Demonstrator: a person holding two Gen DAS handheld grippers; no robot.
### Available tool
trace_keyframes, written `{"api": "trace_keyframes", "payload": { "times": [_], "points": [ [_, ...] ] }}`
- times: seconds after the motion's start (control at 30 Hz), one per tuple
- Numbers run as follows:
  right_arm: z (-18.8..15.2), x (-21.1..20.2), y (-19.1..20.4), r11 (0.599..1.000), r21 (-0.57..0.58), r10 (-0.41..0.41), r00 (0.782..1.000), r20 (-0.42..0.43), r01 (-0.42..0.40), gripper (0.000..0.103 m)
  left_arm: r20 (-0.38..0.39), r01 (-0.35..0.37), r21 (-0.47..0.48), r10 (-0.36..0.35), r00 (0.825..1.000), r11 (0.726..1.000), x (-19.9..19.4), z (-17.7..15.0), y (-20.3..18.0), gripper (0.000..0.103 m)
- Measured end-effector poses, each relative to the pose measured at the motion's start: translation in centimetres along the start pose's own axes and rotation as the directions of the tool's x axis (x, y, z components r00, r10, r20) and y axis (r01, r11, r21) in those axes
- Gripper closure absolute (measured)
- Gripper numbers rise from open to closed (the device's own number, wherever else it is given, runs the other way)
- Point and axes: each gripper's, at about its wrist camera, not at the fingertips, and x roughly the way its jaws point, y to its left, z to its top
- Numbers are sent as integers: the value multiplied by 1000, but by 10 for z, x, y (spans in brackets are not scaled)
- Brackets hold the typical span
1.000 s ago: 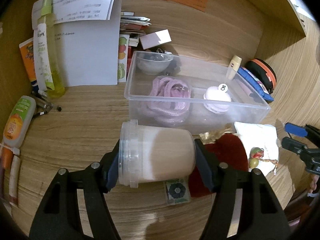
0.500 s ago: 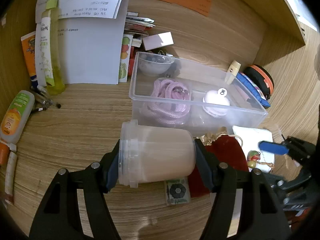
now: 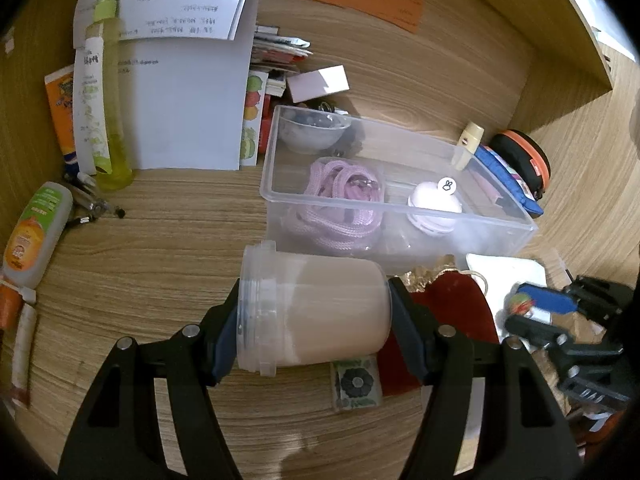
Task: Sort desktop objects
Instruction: 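Grasp the beaded cord ornament with the right tool, then lower the white tub into the box with the left tool while the right tool carries the beaded ornament there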
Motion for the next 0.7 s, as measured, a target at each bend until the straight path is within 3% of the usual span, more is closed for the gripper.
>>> {"api": "trace_keyframes", "payload": {
  "times": [0.1, 0.33, 0.7],
  "points": [
    [6, -13, -7, 1000, 30, 2, 999, 44, -3, 74, 30, -11, 11, 10, 1000, 1000, -7, 2, -3, 37],
    [25, -37, -23, 995, 101, 11, 989, 147, -26, 74, 21, -17, 22, 16, 1000, 1000, -8, 2, -7, 37],
    [46, -49, -39, 983, 168, 36, 969, 243, -79, 74, 62, -15, -4, 15, 998, 1000, -26, 12, -4, 38]
  ]
}}
